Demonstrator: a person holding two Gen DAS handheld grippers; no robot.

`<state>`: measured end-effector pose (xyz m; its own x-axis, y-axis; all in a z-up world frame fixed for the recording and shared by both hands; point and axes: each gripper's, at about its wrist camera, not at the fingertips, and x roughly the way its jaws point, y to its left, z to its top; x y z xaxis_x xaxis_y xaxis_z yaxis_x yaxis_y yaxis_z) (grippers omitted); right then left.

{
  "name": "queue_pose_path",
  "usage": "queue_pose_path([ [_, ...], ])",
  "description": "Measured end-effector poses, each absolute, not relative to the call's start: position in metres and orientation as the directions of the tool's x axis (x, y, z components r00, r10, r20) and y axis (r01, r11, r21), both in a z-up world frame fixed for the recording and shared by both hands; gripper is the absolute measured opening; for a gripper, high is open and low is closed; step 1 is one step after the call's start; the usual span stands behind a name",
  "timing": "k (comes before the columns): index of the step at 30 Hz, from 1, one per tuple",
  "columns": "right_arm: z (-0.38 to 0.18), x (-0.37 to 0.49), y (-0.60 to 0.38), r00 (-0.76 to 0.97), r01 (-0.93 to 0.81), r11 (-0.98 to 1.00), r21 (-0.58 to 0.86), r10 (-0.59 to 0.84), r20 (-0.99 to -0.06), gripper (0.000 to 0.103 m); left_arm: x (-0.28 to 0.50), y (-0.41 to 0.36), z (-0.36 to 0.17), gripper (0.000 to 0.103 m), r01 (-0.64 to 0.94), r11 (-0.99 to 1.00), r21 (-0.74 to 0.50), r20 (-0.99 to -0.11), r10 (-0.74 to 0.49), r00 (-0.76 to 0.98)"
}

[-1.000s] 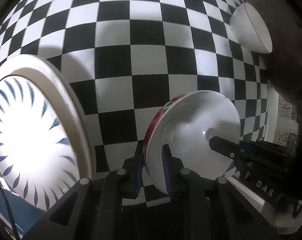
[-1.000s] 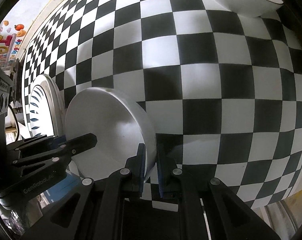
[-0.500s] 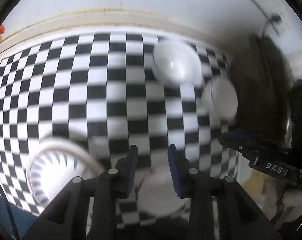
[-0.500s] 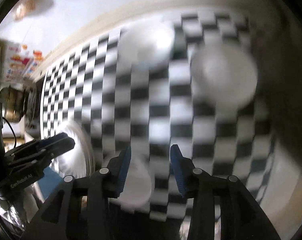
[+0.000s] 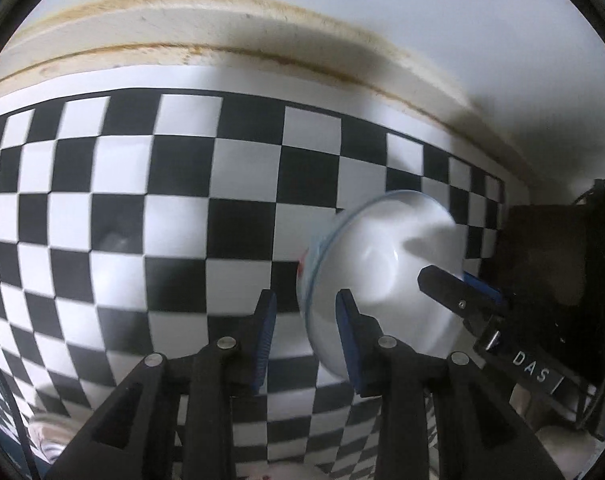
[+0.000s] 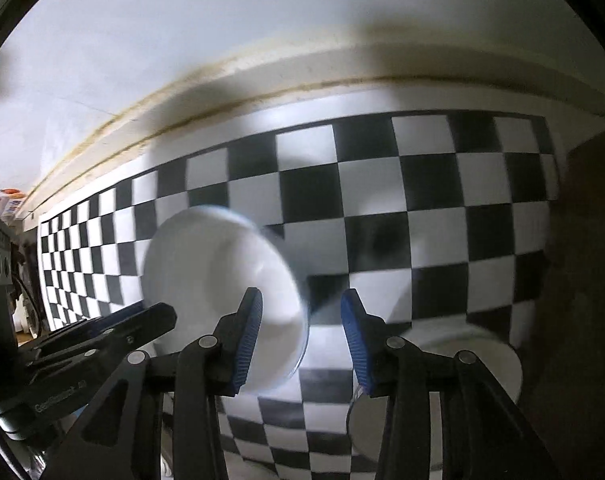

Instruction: Organize plates and bowls

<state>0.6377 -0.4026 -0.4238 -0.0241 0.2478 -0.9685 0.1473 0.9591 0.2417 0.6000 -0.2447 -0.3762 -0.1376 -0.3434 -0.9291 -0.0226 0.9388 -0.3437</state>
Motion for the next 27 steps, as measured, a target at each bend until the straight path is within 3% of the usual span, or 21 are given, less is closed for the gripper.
queue_pose_path([
  [1,-0.432,0.642,-0.403,-0.037,0.149,0.958,0.246,0.254,-0.966,0.042,0.601,-0.247,-0.379,0.028,-0.015,0.94,-0.341,-0.929,-0.339,-0.146],
  [4,-0.445,0.646,-0.403,-0.061,0.158,0.954,0.255,0.267,-0.962,0.023,0.603,-0.253,-0.39,0.027,0.007,0.943,-0.332,-0.932,-0.326,-0.158],
  [5,-0.45,0.648,-0.404,-0.067,0.163,0.953,0.257,0.27,-0.96,0.011,0.603,-0.256,-0.392,0.021,0.012,0.943,-0.334,-0.931,-0.328,-0.158],
  [6,-0.452,0.648,-0.404,-0.068,0.166,0.95,0.265,0.28,-0.958,0.008,0.603,-0.257,-0.392,0.02,0.018,0.941,-0.338,-0.93,-0.331,-0.158],
  [16,-0.445,0.625,-0.394,-0.056,0.154,0.949,0.275,0.286,-0.957,0.007,0.586,-0.261,-0.372,0.02,0.064,0.953,-0.295,-0.952,-0.288,-0.101],
  [27,-0.386,0.582,-0.372,0.014,0.094,0.947,0.307,0.307,-0.952,0.008,0.54,-0.244,-0.306,0.02,0.142,0.958,-0.248,-0.967,-0.253,0.014],
])
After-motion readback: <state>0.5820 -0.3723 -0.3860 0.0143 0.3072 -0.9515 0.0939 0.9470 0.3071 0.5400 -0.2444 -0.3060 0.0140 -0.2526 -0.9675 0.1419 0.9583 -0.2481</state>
